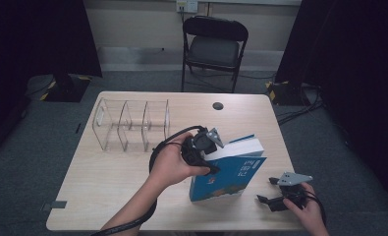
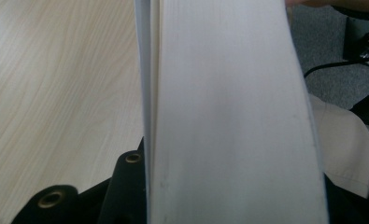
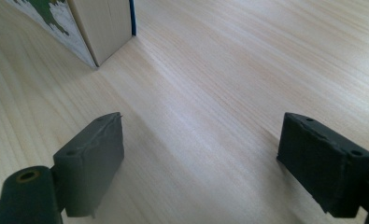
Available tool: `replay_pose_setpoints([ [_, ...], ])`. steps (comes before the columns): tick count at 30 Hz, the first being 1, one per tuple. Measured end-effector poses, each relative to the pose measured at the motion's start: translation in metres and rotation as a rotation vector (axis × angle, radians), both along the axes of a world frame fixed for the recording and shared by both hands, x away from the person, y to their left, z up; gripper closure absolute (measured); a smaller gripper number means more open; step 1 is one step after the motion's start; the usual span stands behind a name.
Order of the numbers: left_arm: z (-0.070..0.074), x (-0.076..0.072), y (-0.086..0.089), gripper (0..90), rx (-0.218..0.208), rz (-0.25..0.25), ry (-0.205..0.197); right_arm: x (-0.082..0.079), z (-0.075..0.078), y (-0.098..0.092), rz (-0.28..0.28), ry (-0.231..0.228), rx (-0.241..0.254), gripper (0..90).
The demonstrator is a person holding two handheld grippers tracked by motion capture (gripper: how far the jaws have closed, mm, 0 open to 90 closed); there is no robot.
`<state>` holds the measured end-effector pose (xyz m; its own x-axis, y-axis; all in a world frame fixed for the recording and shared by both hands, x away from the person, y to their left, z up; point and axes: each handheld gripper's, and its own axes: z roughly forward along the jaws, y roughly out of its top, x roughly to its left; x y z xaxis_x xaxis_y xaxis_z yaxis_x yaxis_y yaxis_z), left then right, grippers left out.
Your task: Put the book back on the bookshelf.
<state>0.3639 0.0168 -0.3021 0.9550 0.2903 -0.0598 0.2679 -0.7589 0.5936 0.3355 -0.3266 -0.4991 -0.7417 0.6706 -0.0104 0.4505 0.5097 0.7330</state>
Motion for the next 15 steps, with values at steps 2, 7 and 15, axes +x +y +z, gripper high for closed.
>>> replay_pose_setpoints([
  [2,-0.002,-0.001,0.003,62.1,-0.014,0.005,-0.003,0.0,0.0,0.0,0.0,0.0,0.0,13.8],
  [7,-0.007,-0.001,0.009,61.9,-0.027,0.017,-0.017,0.0,0.0,0.0,-0.001,0.001,0.0,13.8],
  [15,-0.008,-0.001,0.012,61.3,-0.031,0.015,-0.025,0.0,0.0,0.0,0.001,0.0,0.001,13.8],
])
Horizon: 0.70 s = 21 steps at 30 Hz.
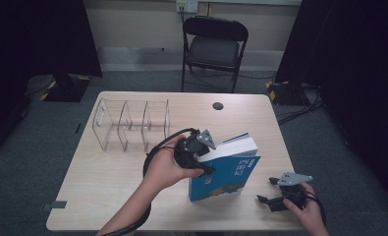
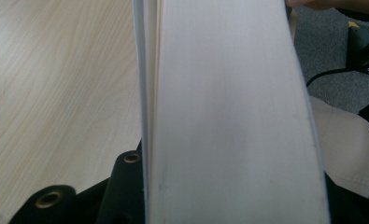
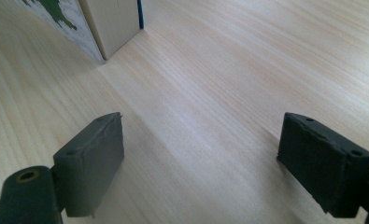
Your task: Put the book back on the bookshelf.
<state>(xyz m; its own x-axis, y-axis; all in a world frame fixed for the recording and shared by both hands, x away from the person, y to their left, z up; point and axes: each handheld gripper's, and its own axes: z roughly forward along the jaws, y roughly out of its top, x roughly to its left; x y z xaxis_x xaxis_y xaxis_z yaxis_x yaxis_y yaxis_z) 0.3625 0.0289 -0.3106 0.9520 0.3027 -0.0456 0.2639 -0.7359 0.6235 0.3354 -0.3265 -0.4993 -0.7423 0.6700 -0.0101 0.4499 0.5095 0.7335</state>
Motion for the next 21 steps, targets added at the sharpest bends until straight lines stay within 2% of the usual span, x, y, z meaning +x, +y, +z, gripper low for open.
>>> replay_pose_setpoints([
  [8,0.0001,0.0013,0.0,59.8,0.0,0.002,0.004,-0.0001,0.0,0.0,-0.001,0.001,0.0,13.8],
  [13,0.0009,0.0016,-0.0006,54.8,0.017,0.008,0.002,0.0,0.0,0.0,-0.001,0.001,0.0,13.8],
  [18,0.0006,0.0022,0.0001,49.2,0.012,0.011,0.006,0.0,0.0,-0.0001,-0.001,0.001,0.0,13.7],
  [20,0.001,0.0021,-0.0005,47.7,0.024,0.016,0.012,0.0,0.0,0.0,-0.001,0.001,0.0,13.7],
  [21,0.0018,0.0024,-0.0005,47.5,0.04,0.006,0.002,0.0,0.0,0.0,-0.001,0.0,0.0,13.7],
])
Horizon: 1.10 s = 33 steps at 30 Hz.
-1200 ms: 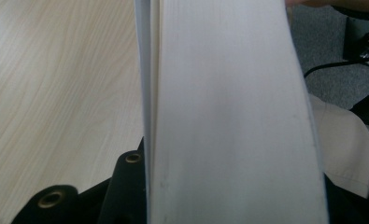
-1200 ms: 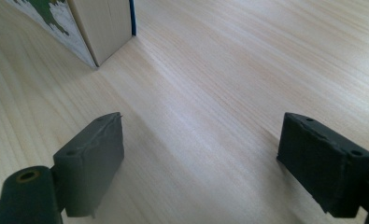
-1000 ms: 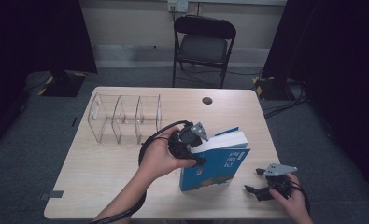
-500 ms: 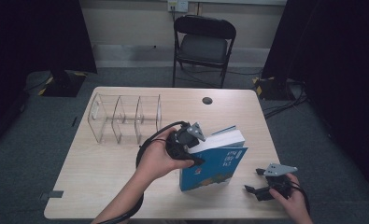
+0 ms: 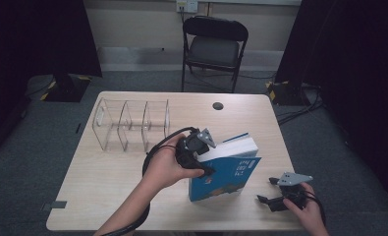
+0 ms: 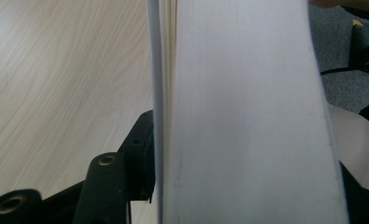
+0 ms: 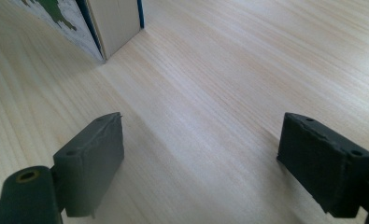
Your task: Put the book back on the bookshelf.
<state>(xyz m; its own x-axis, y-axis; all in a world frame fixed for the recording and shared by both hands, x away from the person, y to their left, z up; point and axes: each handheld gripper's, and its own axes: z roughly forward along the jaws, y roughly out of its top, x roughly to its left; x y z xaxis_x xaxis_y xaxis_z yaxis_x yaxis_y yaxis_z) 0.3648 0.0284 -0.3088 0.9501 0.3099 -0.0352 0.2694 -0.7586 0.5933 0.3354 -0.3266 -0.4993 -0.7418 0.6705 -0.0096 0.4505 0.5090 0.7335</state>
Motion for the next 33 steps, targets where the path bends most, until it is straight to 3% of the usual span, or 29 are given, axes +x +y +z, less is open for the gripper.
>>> replay_pose_setpoints([
  [3,0.0,0.001,0.0,43.1,0.01,0.015,-0.004,0.0,0.0,0.0,0.0,0.0,0.0,13.7],
  [4,0.0,0.001,0.0,43.3,0.01,0.021,0.008,0.0,0.0,0.0,0.0,0.0,0.0,13.7],
  [6,0.001,-0.001,-0.001,44.5,0.015,0.024,-0.02,0.0,0.0,0.0,0.0,0.0,0.0,13.8],
  [10,0.001,-0.002,-0.001,47.5,0.018,0.037,-0.014,0.0,0.0,0.0,0.0,0.001,0.0,13.7],
  [15,-0.001,-0.004,-0.001,45.5,-0.044,0.047,0.009,0.0,0.0,0.0,0.0,0.001,-0.001,13.7],
  [20,0.002,-0.005,-0.01,43.6,0.008,0.038,-0.024,0.0,0.0,0.0,0.001,0.001,-0.001,13.7],
  [33,0.002,-0.001,-0.011,44.5,0.033,0.047,-0.023,0.0,0.0,0.0,0.002,-0.001,-0.001,13.6],
])
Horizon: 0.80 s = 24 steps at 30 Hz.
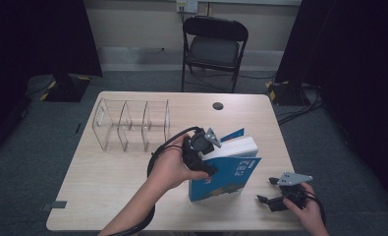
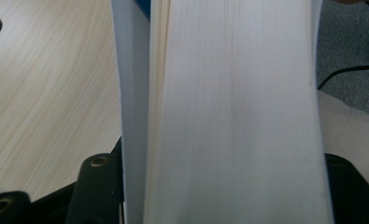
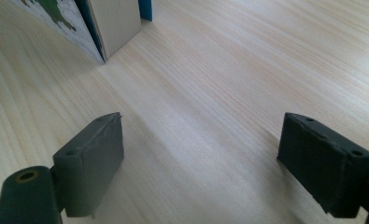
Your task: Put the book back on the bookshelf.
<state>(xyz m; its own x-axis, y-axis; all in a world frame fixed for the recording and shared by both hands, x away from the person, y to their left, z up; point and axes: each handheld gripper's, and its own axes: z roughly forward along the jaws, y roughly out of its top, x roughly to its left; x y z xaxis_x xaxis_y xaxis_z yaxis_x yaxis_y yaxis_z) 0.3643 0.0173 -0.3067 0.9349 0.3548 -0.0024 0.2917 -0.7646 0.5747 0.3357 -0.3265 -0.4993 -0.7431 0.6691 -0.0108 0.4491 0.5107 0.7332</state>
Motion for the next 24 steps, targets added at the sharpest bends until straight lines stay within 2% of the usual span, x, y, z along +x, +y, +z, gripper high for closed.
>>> replay_pose_setpoints([
  [2,0.001,-0.001,-0.002,46.7,0.036,-0.009,0.001,0.0,0.0,0.0,0.001,-0.001,0.0,13.6],
  [4,0.001,-0.003,-0.003,48.6,0.051,-0.007,-0.004,0.0,0.0,0.0,0.0,0.0,0.0,13.6],
  [5,0.003,-0.004,-0.003,49.7,0.041,-0.016,0.045,0.0,0.0,0.0,0.0,0.001,0.0,13.6],
  [6,0.002,-0.005,-0.003,60.6,0.036,-0.003,0.048,0.0,0.0,0.0,0.0,0.001,0.001,13.6],
  [14,0.003,-0.01,-0.003,61.7,0.042,-0.021,0.03,0.0,0.0,0.0,0.0,0.001,0.001,13.6],
  [16,0.004,-0.01,-0.004,61.7,0.043,-0.019,0.038,0.0,0.0,0.0,0.0,0.001,0.0,13.6],
  [19,0.009,-0.012,-0.006,61.8,0.068,-0.023,0.034,0.0,0.0,0.0,0.001,0.001,0.002,13.6],
  [24,0.016,-0.012,-0.001,61.8,0.091,-0.003,0.06,0.0,0.0,0.0,0.001,0.001,0.002,13.6],
])
